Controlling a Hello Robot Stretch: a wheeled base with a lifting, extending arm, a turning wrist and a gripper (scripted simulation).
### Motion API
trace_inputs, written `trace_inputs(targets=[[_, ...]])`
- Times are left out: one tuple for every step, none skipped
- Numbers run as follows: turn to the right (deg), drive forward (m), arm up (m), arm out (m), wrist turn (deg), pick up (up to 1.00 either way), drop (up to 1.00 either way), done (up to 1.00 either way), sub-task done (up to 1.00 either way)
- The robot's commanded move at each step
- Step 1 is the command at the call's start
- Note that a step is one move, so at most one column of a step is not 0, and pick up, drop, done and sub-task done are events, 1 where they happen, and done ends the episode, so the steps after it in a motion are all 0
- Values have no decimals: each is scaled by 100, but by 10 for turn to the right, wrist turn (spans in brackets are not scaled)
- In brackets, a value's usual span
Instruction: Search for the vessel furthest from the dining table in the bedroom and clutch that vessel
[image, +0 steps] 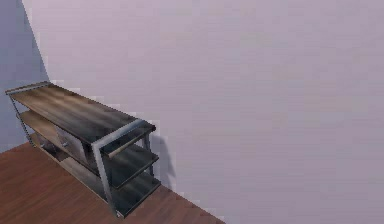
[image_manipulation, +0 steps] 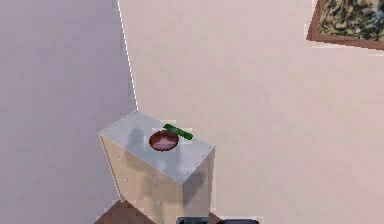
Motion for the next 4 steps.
trace_inputs(targets=[[0, 0, 0, 48, 0, 0, 0, 0, 0], [0, 0, 0, 0, 450, 0, 0, 0, 0], [0, 0, 0, 0, 450, 0, 0, 0, 0], [0, 0, 0, 2, 0, 0, 0, 0, 0]])
